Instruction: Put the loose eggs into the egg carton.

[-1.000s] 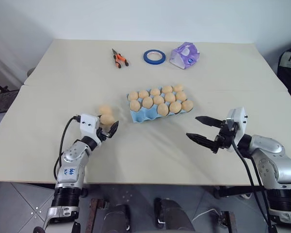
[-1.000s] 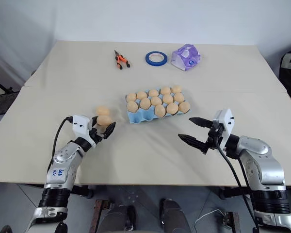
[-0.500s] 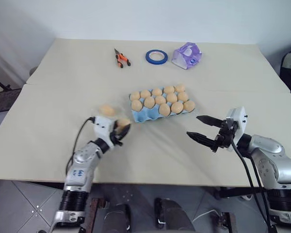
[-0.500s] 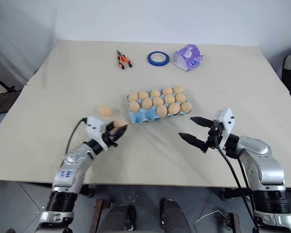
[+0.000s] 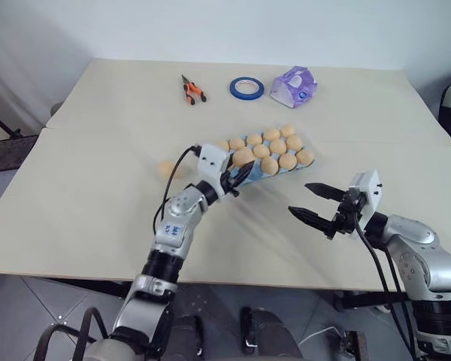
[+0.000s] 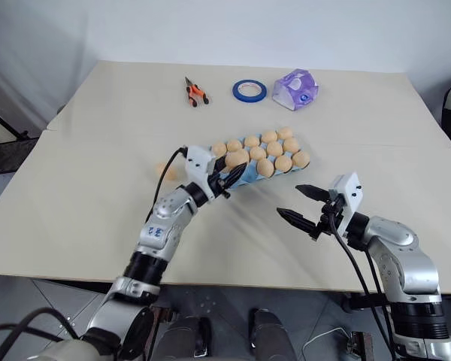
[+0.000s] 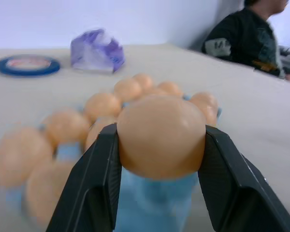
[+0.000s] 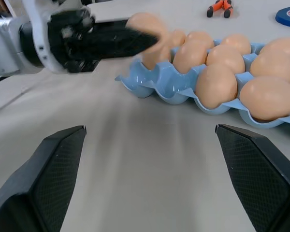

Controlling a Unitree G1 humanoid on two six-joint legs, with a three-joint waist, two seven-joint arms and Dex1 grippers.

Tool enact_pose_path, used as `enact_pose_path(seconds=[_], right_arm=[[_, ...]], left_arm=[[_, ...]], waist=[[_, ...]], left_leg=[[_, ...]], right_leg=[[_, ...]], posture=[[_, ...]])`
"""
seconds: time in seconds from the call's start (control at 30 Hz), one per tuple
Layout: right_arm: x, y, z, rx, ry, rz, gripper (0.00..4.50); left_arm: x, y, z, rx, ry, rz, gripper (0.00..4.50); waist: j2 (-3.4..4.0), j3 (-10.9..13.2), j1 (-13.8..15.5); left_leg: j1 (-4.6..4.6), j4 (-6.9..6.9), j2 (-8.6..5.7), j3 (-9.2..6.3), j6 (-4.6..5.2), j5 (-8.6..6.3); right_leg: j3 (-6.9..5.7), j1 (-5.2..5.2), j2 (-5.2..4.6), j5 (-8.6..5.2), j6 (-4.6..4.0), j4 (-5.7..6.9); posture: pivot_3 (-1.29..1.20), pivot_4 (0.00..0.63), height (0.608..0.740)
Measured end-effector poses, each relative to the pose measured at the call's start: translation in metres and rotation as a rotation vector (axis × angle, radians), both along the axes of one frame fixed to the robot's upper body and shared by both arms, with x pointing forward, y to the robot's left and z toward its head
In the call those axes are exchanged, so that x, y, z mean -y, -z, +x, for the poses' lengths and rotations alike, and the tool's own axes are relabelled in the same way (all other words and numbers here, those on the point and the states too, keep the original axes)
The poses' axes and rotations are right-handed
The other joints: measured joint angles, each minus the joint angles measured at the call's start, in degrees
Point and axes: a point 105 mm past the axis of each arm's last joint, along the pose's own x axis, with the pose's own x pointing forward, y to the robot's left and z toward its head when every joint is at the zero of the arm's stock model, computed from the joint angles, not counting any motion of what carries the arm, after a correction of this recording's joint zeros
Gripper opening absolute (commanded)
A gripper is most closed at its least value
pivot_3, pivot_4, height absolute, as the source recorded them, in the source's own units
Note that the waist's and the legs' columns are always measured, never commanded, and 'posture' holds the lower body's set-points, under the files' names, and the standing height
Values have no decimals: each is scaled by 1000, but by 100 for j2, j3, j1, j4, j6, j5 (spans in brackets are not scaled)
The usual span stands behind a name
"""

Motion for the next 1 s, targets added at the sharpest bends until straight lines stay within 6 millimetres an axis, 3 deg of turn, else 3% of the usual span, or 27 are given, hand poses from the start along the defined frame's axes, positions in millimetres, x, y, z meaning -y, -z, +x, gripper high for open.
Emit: enact_pose_path(seconds=[0.1, 0.2, 0.47, 0.5, 0.7, 0.8, 0.9, 1.0], right_arm=[[1, 2, -1, -5, 9, 0, 4500], [1, 3, -3, -8, 17, -1, 4500], [2, 3, -4, -2, 29, -4, 4500], [2, 3, -4, -3, 31, -4, 4500], [2, 3, -4, -3, 37, -4, 4500], [2, 3, -4, -2, 37, -4, 4500], [1, 2, -3, 0, 33, -3, 4500], [2, 4, -4, -5, 33, -2, 4500]], left_arm=[[9, -4, 5, 20, 25, 5, 1909], [15, 6, 10, -5, 44, 21, 1909], [17, 10, 14, -10, 44, 36, 4381], [17, 11, 14, -11, 45, 36, 4477], [19, 10, 12, -16, 67, 38, 4477], [15, 2, 1, 13, 117, -3, 4477], [-3, 3, -19, 36, 150, -15, 4477], [-41, 23, -38, -22, 124, 23, 4477]], waist=[[0, 0, -11], [0, 1, -8], [0, 2, -6], [0, 2, -6], [0, 2, -8], [0, 2, -20], [3, 2, -45], [8, 4, -83]], left_leg=[[0, 7, 0, 3, 3, -3], [-2, 11, 0, 3, 3, -3], [-3, 10, 1, 2, 4, -4], [-3, 10, 1, 2, 4, -4], [-3, 11, 1, 2, 4, -4], [-3, 8, 4, 2, 1, -5], [2, 5, 12, 6, -4, -8], [7, 8, 20, 6, -10, -6]], right_leg=[[2, 1, 1, 1, 3, 0], [1, 1, 1, 2, 4, 1], [1, 0, 1, 2, 5, 0], [1, 0, 1, 2, 5, 0], [1, 0, 1, 2, 5, 1], [2, 0, 2, 2, 5, 0], [7, -1, 8, 1, 3, 3], [7, 0, 12, -2, -4, 14]], posture=[[0, 150, 740], [0, 150, 740], [0, 150, 740], [0, 150, 740], [0, 150, 740], [0, 150, 740], [0, 150, 740], [0, 150, 740]])
